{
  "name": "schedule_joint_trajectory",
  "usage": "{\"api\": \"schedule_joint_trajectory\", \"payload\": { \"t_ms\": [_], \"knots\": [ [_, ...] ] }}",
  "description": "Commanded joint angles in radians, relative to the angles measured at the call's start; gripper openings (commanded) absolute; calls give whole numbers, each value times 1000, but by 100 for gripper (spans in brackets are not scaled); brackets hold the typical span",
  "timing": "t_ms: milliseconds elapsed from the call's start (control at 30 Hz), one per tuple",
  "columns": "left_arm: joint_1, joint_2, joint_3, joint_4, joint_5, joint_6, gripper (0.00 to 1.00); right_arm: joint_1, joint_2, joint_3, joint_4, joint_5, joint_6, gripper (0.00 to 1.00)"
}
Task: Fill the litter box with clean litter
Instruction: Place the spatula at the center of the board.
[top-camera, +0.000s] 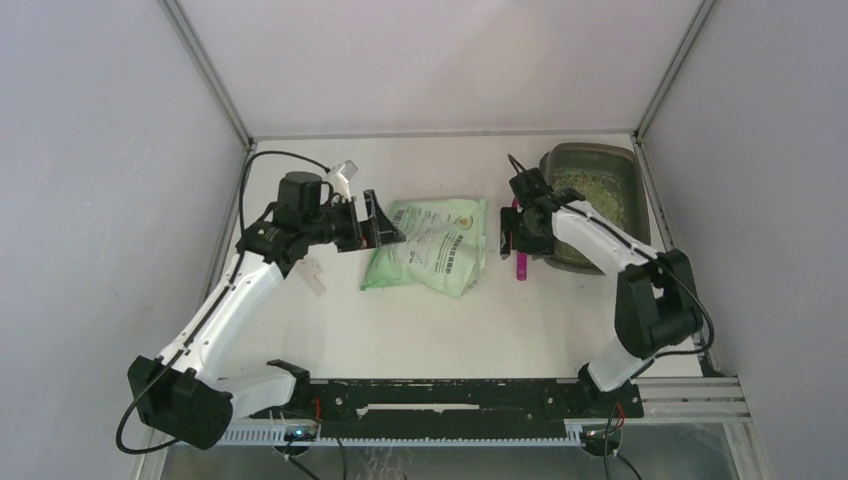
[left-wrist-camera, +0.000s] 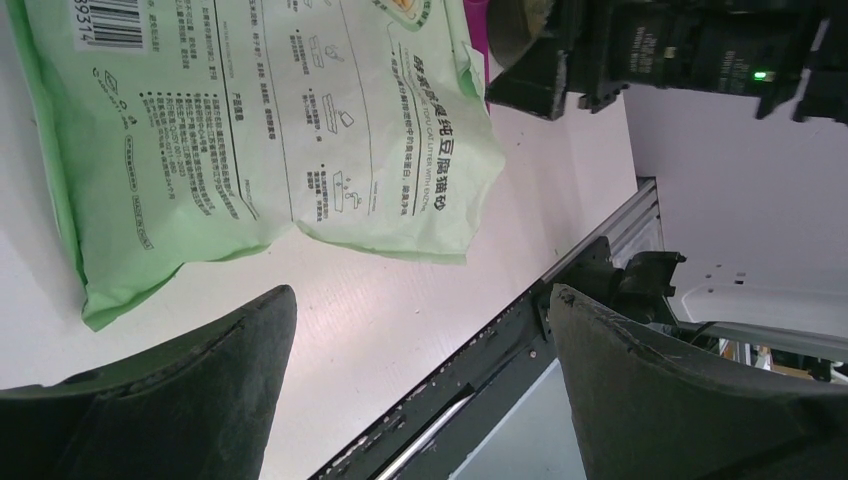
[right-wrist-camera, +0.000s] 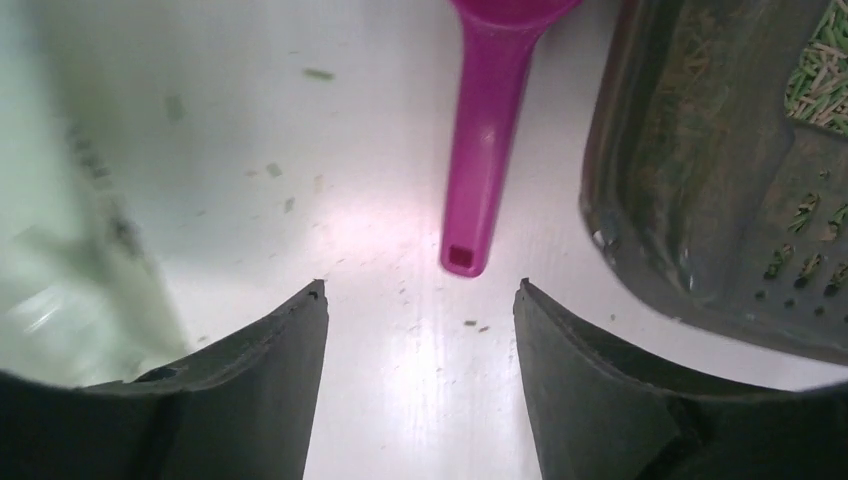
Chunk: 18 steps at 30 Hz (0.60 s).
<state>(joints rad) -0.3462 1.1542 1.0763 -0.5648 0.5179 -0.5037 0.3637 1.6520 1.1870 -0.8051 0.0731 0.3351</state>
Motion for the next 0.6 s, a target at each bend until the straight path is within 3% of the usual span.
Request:
{"api": "schedule_joint_trajectory", "payload": {
  "t_ms": [0,233,400,567],
  "knots": [
    [6,-74,67,-25,-23,15,100,-14,-145,52,5,-77,2,74],
    [5,-170,29,-34,-61,-39,100,-97,-177,111,99,-288,75,83],
    [5,-241,16,-45,-69,-70,100,-139,-40,128,260,-529,160,87],
    [4,-356,-74,-3,-64,-131,100,-127,120,199,340,-618,199,87]
  ]
}}
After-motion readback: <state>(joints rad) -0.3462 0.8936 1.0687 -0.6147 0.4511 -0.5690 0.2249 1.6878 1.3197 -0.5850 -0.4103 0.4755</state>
